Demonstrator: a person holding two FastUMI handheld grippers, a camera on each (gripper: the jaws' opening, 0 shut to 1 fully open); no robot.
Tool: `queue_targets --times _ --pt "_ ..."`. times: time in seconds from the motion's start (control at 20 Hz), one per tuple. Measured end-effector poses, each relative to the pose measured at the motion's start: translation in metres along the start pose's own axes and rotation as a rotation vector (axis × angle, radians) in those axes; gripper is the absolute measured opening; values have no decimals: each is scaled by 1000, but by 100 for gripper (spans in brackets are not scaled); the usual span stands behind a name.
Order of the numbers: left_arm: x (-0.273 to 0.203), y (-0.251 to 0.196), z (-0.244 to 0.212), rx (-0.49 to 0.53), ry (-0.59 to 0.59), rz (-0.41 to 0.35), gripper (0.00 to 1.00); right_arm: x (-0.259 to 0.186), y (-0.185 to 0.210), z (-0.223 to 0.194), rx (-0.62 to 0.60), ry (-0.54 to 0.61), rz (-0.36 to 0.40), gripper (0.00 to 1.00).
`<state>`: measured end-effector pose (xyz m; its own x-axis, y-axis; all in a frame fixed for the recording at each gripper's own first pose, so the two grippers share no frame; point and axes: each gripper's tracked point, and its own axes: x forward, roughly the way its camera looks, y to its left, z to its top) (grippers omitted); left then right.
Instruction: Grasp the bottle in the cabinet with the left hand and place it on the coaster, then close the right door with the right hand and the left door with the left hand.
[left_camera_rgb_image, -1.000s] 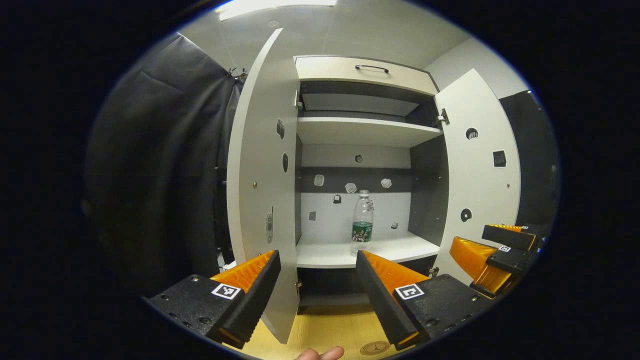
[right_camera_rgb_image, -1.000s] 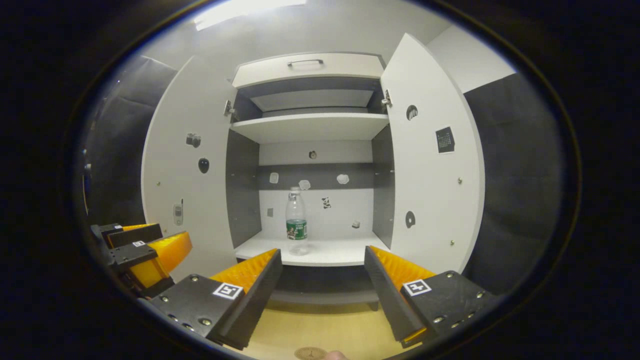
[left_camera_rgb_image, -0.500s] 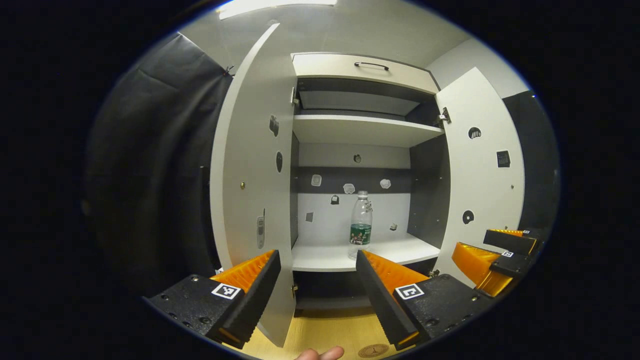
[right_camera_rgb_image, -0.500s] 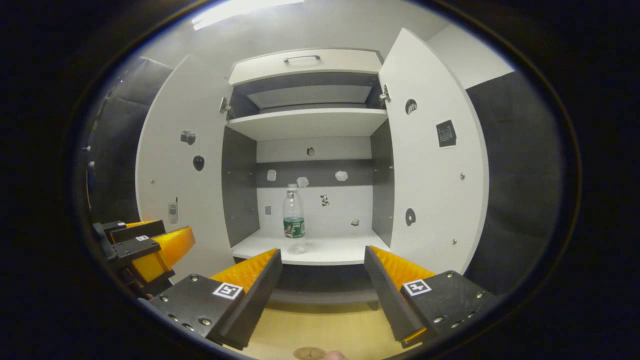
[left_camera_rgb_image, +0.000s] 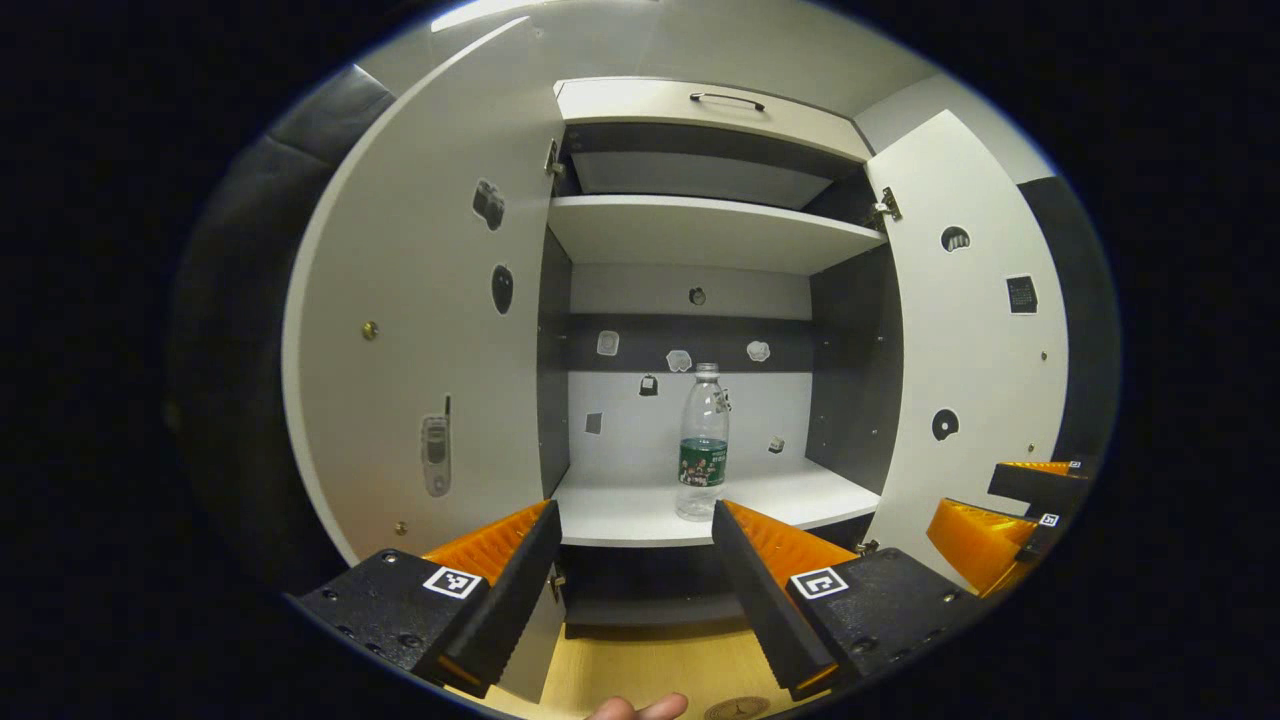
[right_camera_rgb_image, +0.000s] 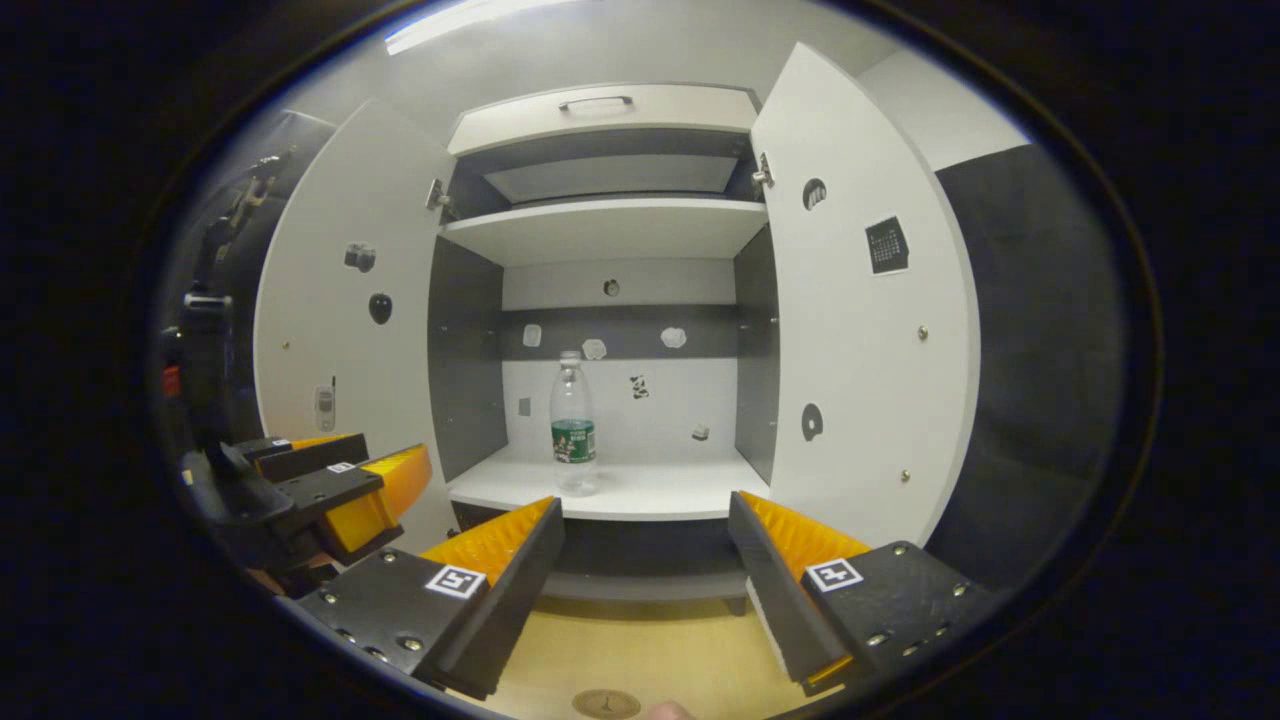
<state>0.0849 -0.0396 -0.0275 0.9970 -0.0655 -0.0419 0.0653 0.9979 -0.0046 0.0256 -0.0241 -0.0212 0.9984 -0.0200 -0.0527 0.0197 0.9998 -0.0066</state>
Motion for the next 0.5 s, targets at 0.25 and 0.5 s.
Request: queue_targets --times 0.25,0.5 --pt "41 -21 -4 4 16 -37 97 2 -15 -11 -5 30 -21 97" --pt "86 -43 7 41 -18 -67 96 7 -23 -22 32 56 -29 100"
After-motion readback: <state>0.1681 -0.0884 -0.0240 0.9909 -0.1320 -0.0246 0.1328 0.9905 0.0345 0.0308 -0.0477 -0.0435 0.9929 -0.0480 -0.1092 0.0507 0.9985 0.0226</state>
